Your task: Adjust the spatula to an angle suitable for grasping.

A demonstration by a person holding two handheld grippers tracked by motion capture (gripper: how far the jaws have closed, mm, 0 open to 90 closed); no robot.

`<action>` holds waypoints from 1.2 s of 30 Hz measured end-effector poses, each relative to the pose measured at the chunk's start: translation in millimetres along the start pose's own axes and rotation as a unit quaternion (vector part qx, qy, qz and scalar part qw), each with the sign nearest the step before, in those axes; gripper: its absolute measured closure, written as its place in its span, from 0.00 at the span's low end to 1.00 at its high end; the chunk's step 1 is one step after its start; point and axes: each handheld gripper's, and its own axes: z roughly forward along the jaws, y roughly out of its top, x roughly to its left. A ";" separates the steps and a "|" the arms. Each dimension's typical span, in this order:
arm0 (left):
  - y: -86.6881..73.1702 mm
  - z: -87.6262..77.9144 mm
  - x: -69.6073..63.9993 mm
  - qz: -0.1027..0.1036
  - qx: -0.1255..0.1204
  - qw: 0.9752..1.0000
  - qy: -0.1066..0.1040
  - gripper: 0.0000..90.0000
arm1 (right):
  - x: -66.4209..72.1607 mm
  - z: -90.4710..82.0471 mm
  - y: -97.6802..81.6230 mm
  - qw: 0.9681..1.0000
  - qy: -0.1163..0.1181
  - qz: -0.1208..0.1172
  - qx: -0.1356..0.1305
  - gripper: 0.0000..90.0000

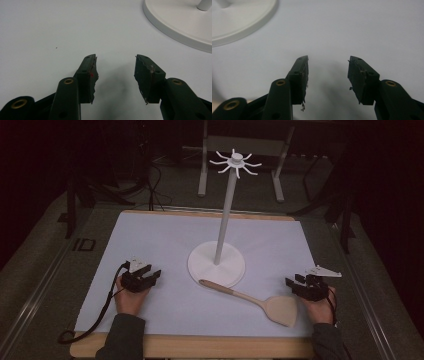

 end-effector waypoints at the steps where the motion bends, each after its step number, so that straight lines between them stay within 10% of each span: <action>1: 0.0 0.0 0.0 0.000 0.000 1.000 0.000 0.58 | 0.7 -1.4 2.1 1.000 0.005 -0.004 0.001 0.57; 11: 0.0 0.2 0.1 -0.001 0.000 1.000 -0.001 0.58 | 14.6 -7.3 18.6 0.997 0.043 -0.050 0.036 0.56; 36: 0.2 0.4 1.0 -0.003 0.004 1.000 -0.002 0.56 | 68.8 -1.9 56.4 0.976 0.102 -0.173 0.084 0.62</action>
